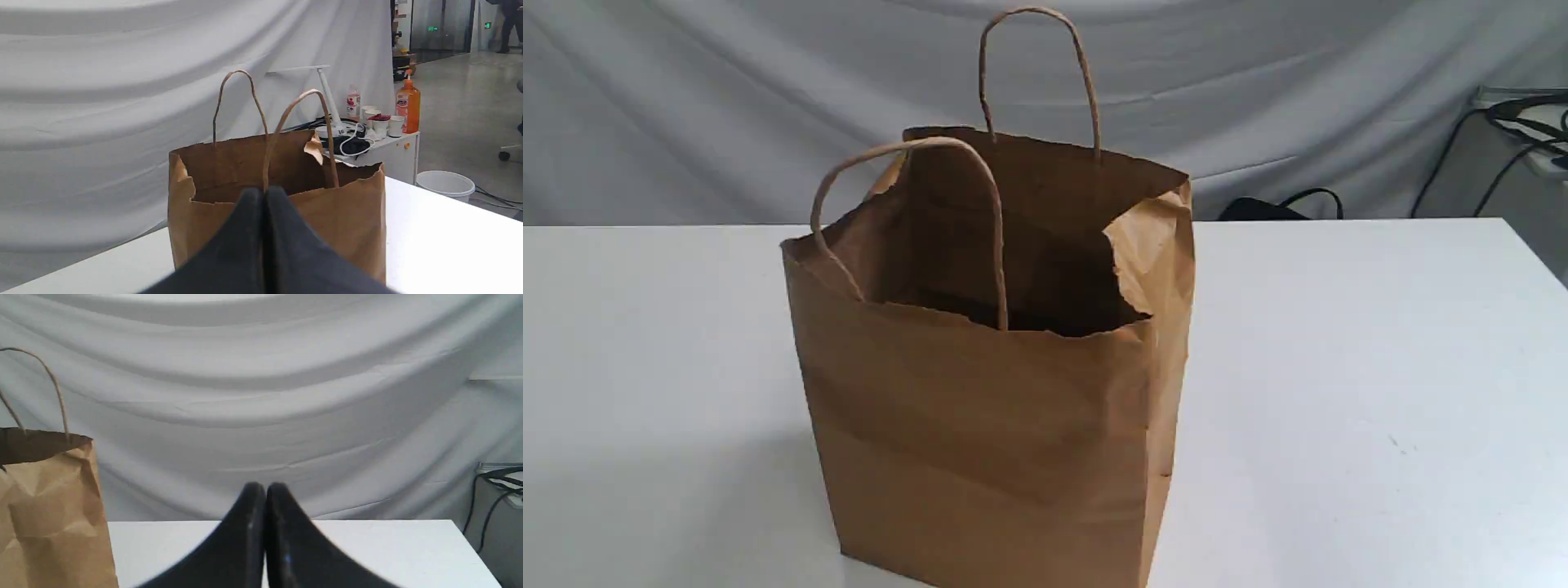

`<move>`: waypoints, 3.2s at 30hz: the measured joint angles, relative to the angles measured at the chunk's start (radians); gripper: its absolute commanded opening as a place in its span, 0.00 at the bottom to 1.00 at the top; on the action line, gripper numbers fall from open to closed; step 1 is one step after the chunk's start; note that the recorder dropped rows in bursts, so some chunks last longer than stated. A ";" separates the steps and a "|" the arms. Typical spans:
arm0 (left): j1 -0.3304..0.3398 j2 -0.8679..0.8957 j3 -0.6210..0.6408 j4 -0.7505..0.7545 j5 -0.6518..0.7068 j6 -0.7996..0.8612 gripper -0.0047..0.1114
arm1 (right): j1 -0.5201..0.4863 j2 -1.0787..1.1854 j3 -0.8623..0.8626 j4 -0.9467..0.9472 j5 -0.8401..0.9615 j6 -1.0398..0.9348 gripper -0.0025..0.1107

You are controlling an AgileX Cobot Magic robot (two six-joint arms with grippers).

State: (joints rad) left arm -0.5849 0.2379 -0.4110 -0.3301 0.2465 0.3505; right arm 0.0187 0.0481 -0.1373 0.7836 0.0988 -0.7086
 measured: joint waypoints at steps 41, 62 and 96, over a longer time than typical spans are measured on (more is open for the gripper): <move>0.000 0.000 0.000 0.000 0.000 0.000 0.04 | -0.033 -0.042 0.133 -0.837 -0.032 0.709 0.02; 0.000 0.000 0.000 0.000 0.000 0.000 0.04 | -0.033 -0.042 0.133 -0.862 0.034 0.709 0.02; 0.386 0.000 0.002 0.043 0.000 0.000 0.04 | -0.033 -0.042 0.133 -0.862 0.034 0.716 0.02</move>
State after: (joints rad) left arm -0.1990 0.2379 -0.4090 -0.2875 0.2465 0.3505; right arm -0.0148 0.0059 -0.0039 -0.0784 0.1330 0.0072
